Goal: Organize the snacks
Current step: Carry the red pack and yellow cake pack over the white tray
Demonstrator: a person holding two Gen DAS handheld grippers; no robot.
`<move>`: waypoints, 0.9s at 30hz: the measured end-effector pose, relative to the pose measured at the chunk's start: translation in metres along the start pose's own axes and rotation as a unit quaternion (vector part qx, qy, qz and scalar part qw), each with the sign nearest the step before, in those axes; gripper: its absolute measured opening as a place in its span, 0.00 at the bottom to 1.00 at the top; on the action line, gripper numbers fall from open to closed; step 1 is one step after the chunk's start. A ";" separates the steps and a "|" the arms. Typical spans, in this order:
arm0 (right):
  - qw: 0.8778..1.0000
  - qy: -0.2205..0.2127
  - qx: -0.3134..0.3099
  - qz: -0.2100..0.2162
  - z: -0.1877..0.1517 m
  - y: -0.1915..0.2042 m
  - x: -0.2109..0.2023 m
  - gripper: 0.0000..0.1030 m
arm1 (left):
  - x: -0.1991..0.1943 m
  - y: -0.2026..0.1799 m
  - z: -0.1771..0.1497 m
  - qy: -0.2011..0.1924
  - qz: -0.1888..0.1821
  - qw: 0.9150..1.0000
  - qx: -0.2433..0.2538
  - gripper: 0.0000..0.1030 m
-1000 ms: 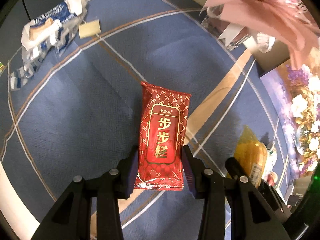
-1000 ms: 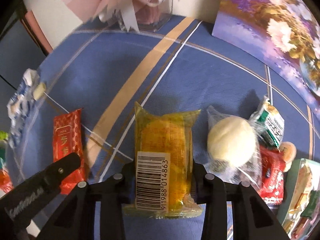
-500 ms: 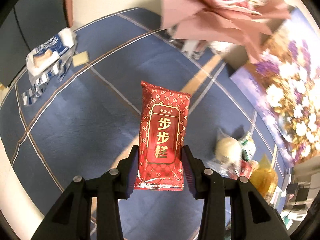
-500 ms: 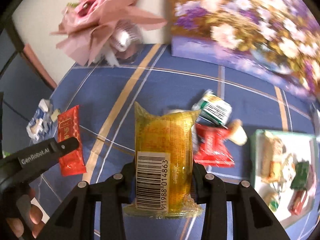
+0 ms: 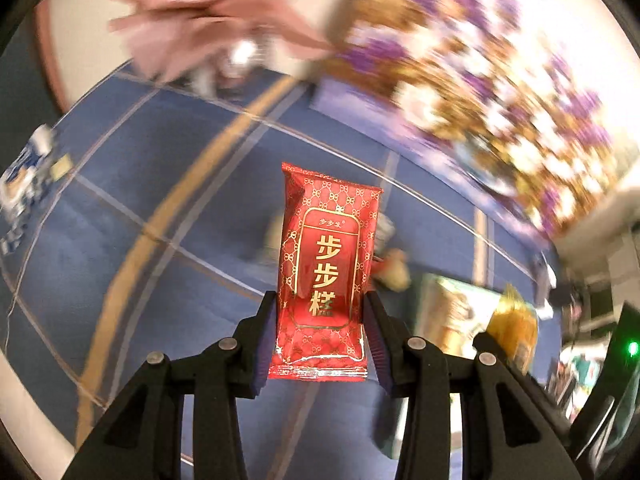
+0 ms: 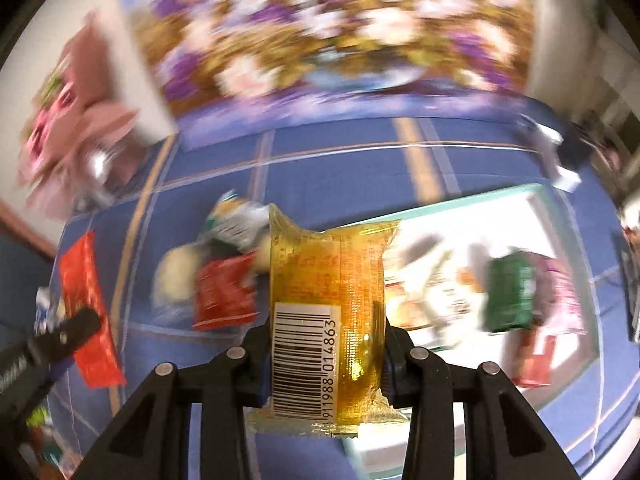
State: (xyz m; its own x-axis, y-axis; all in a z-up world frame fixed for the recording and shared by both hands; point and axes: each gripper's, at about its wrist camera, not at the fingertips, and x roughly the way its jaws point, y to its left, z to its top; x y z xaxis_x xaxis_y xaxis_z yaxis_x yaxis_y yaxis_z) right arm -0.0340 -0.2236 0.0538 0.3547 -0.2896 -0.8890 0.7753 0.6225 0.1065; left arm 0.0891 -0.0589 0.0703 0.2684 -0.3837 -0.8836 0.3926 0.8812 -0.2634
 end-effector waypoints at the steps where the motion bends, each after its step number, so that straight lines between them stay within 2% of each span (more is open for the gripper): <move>1: 1.000 -0.001 0.017 -0.003 0.003 -0.016 -0.002 0.41 | 0.002 -0.015 -0.004 0.003 -0.006 1.000 0.014 0.42; 7: 0.996 -0.011 0.088 -0.012 0.014 -0.092 -0.013 0.41 | 0.014 -0.079 -0.026 0.025 -0.031 0.997 0.064 0.42; 14: 0.990 -0.025 0.134 -0.029 0.017 -0.149 -0.027 0.41 | 0.029 -0.130 -0.051 0.049 -0.043 0.992 0.108 0.42; 21: 0.988 -0.029 0.150 -0.020 0.018 -0.176 -0.033 0.41 | 0.049 -0.159 -0.069 0.074 -0.047 0.988 0.128 0.43; 27: 0.990 -0.022 0.142 -0.002 0.018 -0.174 -0.028 0.41 | 0.063 -0.171 -0.080 0.089 -0.044 0.986 0.135 0.43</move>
State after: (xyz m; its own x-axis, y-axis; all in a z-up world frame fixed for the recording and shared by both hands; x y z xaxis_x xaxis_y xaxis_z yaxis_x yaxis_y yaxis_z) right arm -0.1693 -0.3370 0.0686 0.3685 -0.3274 -0.8701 0.8906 0.3926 0.2294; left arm -0.0315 -0.2121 0.0284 0.0740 -0.3798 -0.9221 0.6334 0.7321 -0.2507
